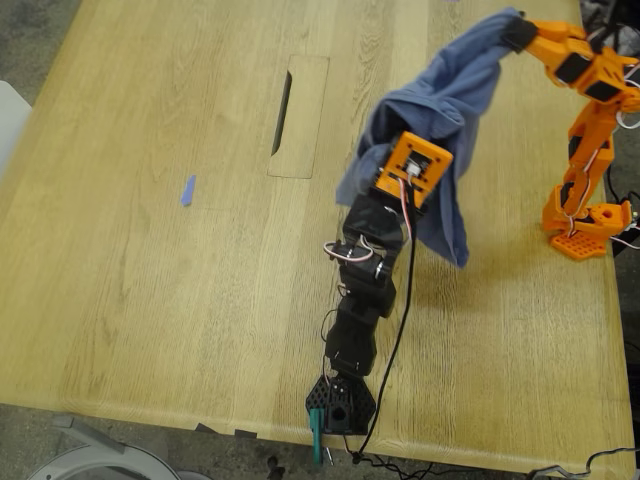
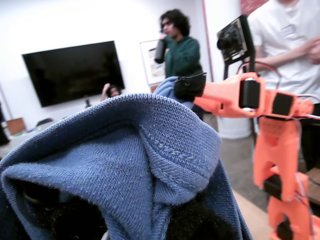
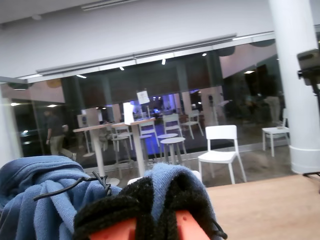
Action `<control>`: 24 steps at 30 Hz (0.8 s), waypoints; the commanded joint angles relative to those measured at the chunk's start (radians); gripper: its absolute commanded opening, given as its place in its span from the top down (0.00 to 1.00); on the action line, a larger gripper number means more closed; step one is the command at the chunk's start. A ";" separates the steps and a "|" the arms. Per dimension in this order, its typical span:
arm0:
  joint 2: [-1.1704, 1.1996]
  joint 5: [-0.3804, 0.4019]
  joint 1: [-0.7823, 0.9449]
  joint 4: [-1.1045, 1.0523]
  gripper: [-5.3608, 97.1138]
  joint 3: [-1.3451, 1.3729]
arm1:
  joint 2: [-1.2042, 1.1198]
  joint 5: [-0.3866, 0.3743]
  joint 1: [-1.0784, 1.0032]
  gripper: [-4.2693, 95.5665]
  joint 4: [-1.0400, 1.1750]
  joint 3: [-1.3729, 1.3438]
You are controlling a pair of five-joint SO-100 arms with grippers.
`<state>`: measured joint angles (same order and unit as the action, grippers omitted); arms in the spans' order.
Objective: Fold a T-shirt
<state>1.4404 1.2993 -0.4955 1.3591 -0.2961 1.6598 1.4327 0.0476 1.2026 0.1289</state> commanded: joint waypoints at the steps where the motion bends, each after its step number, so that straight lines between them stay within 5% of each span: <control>1: 0.144 -0.014 -0.074 -0.028 0.95 -0.043 | 0.052 0.009 0.032 0.95 0.023 0.014; 24: 0.206 -0.018 -0.583 0.281 0.95 -0.043 | 0.118 0.069 0.342 0.95 0.192 0.011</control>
<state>1.5171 1.2916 -1.0262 1.6429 -0.2961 1.7595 1.4926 0.3743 1.3883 0.1304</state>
